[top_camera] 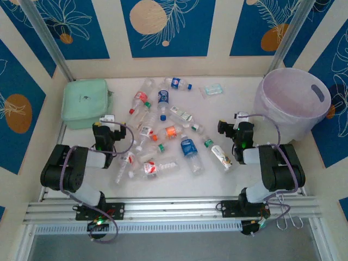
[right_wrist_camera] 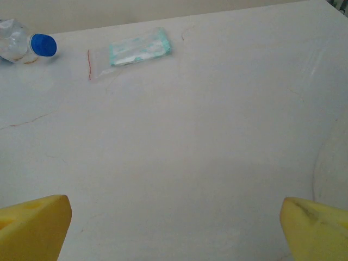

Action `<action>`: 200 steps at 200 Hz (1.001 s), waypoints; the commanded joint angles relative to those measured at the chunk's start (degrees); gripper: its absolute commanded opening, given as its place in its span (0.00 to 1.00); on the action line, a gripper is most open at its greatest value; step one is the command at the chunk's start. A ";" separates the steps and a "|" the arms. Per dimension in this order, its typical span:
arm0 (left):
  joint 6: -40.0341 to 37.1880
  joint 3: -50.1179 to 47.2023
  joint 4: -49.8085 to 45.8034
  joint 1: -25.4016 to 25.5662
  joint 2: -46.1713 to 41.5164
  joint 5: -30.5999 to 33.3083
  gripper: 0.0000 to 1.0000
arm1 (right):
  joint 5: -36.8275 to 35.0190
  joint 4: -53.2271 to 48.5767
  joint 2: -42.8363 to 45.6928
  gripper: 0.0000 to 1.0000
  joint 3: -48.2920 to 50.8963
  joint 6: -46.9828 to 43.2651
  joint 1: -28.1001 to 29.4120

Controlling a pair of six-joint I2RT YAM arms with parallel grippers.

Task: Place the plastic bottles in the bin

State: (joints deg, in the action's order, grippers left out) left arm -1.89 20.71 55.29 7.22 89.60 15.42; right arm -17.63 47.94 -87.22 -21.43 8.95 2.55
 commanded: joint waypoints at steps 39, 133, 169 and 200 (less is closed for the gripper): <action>0.14 -0.23 1.32 -0.72 0.36 -0.72 1.00 | -0.59 0.90 -0.06 0.99 -1.11 -0.69 -0.09; 0.79 0.47 -0.12 -1.67 0.42 -2.51 1.00 | 1.70 -0.17 0.10 0.99 -1.51 -0.16 -1.23; 0.75 0.03 0.50 -1.77 0.23 -2.68 1.00 | 2.10 0.00 0.03 0.99 -1.49 -0.50 -1.14; 1.22 3.93 -10.84 -1.66 -5.57 -0.30 1.00 | 0.33 -5.91 3.79 0.99 -3.43 -3.53 1.72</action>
State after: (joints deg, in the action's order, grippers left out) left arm -1.83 20.88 53.63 6.22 89.17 13.89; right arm -15.88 46.46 -87.07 -21.85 8.08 2.22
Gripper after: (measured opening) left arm 0.999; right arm 0.990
